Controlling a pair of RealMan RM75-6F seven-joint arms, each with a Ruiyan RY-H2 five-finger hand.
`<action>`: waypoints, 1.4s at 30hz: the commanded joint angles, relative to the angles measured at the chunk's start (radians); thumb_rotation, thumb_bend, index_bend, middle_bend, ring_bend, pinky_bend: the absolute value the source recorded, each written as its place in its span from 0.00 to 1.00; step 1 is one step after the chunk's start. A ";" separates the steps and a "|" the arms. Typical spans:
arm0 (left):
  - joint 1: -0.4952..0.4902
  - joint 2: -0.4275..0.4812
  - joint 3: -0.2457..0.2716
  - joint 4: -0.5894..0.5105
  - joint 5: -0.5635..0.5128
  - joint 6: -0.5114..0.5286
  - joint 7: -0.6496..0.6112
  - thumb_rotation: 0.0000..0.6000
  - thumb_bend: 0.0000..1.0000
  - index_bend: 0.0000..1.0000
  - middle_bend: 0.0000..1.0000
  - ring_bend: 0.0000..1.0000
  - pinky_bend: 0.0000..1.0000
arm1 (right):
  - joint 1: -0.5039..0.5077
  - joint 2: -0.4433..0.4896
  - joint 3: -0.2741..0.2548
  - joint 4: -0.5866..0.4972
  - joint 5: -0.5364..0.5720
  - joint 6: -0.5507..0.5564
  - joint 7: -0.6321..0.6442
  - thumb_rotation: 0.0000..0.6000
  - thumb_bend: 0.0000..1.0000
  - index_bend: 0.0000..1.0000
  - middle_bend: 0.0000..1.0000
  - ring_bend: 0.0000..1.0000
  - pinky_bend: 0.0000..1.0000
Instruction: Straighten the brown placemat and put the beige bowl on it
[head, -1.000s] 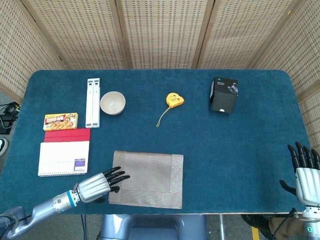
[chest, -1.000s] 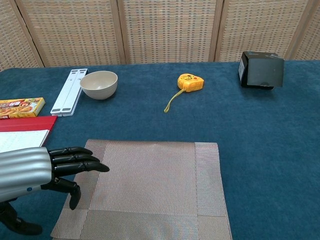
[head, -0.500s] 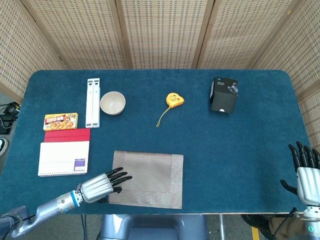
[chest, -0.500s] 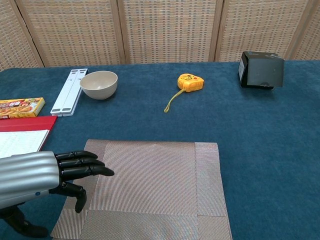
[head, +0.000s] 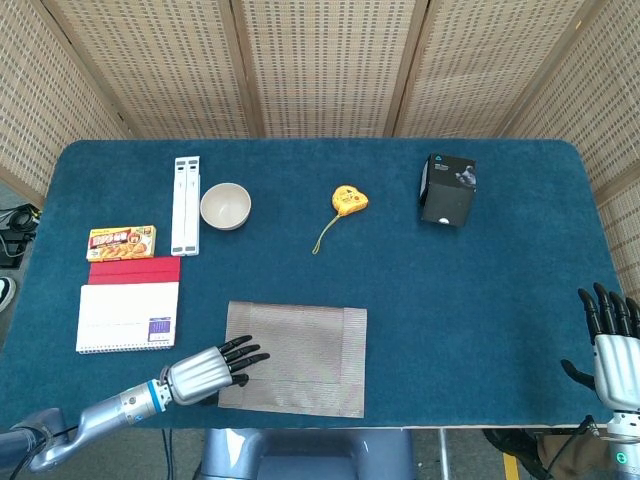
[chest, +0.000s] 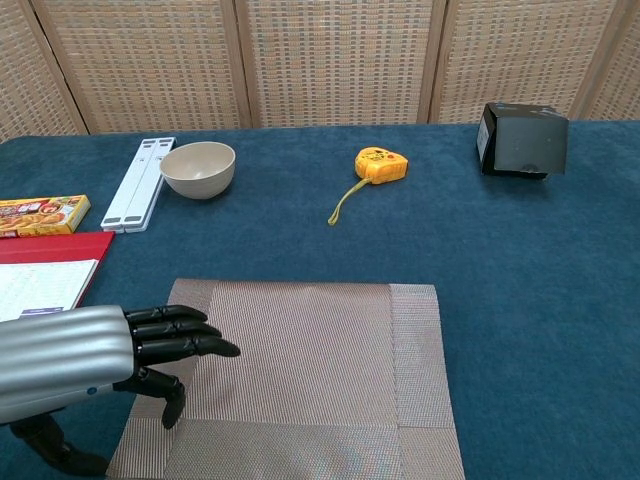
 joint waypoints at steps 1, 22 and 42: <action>-0.001 -0.002 0.001 0.001 -0.002 -0.003 0.002 1.00 0.10 0.43 0.00 0.00 0.00 | 0.000 0.000 0.000 0.000 -0.001 0.001 0.001 1.00 0.00 0.00 0.00 0.00 0.00; -0.015 -0.015 0.002 -0.001 -0.008 -0.011 0.000 1.00 0.39 0.46 0.00 0.00 0.00 | 0.000 0.006 -0.003 -0.004 -0.001 -0.005 0.003 1.00 0.00 0.00 0.00 0.00 0.00; -0.008 -0.030 0.020 0.020 -0.010 -0.016 -0.001 1.00 0.45 0.51 0.00 0.00 0.00 | -0.001 0.009 -0.006 -0.010 -0.003 -0.005 0.002 1.00 0.00 0.00 0.00 0.00 0.00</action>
